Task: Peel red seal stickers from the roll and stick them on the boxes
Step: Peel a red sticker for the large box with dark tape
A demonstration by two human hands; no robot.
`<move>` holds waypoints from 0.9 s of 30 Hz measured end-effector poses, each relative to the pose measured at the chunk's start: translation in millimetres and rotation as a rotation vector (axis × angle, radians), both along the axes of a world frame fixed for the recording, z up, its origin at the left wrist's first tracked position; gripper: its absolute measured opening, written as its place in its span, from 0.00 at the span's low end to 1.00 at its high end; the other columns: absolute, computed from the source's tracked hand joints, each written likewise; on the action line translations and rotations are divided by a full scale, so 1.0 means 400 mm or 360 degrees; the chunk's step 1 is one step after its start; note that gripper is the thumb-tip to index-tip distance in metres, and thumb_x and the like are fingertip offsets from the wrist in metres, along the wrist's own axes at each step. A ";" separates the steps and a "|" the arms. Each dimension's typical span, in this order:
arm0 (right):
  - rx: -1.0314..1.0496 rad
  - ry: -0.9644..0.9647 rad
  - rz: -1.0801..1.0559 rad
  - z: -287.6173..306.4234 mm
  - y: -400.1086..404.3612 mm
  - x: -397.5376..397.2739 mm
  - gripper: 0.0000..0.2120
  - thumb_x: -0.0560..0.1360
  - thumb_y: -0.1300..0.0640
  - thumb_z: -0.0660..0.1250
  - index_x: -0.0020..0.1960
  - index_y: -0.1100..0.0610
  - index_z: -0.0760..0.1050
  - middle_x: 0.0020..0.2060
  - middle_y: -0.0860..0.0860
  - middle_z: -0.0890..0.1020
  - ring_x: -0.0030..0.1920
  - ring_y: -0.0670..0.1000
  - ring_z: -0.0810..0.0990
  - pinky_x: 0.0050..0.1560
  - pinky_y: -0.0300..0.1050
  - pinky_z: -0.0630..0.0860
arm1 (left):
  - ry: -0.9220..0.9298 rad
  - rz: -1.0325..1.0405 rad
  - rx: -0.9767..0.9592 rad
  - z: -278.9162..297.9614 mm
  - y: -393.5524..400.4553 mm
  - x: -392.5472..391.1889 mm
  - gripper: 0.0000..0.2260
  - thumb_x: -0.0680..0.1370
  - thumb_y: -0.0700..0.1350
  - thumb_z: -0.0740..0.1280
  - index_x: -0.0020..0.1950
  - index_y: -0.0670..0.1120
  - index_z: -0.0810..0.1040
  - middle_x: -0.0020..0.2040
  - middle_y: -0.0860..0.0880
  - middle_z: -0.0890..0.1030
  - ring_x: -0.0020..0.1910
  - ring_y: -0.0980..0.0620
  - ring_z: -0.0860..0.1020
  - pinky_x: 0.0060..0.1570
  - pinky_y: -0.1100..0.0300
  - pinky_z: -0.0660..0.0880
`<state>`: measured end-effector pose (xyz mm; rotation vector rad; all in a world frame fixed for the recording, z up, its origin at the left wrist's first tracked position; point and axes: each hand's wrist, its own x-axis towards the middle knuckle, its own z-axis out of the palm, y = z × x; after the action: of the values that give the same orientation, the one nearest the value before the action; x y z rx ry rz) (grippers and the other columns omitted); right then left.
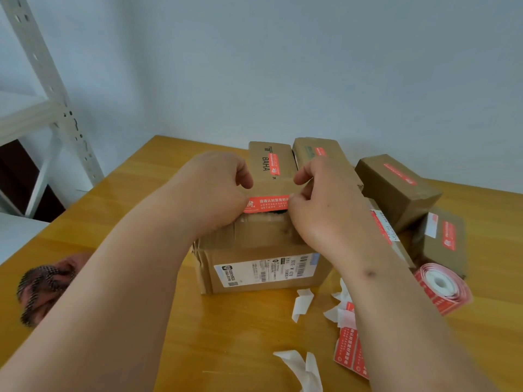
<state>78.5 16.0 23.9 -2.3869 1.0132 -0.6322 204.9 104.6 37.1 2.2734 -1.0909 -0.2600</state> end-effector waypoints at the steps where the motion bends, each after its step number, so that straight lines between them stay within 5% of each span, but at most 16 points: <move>1: -0.0017 0.0005 0.0006 -0.002 0.000 0.002 0.10 0.75 0.56 0.63 0.51 0.44 0.65 0.39 0.45 0.77 0.40 0.48 0.79 0.52 0.57 0.76 | -0.0043 0.0005 0.0006 -0.002 -0.002 0.000 0.09 0.74 0.40 0.68 0.51 0.53 0.78 0.53 0.54 0.75 0.48 0.53 0.73 0.35 0.69 0.65; 9: -0.0278 0.0113 0.0031 -0.024 -0.016 0.012 0.09 0.76 0.56 0.63 0.51 0.46 0.64 0.36 0.44 0.74 0.36 0.44 0.75 0.31 0.38 0.67 | -0.0209 0.0070 0.0029 -0.015 -0.016 -0.005 0.10 0.74 0.40 0.68 0.50 0.53 0.74 0.54 0.52 0.76 0.49 0.51 0.74 0.35 0.64 0.66; 27: -0.0478 0.0154 0.0146 -0.025 -0.013 0.016 0.12 0.74 0.61 0.63 0.50 0.49 0.63 0.33 0.46 0.72 0.33 0.48 0.74 0.34 0.45 0.70 | -0.0351 0.0143 -0.0016 -0.031 -0.028 -0.037 0.10 0.74 0.37 0.66 0.50 0.51 0.73 0.52 0.50 0.72 0.44 0.50 0.73 0.42 0.57 0.71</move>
<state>84.8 10.8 14.0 -2.7317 0.8943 -0.6815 190.2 93.4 24.7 2.3766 -1.0910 0.0336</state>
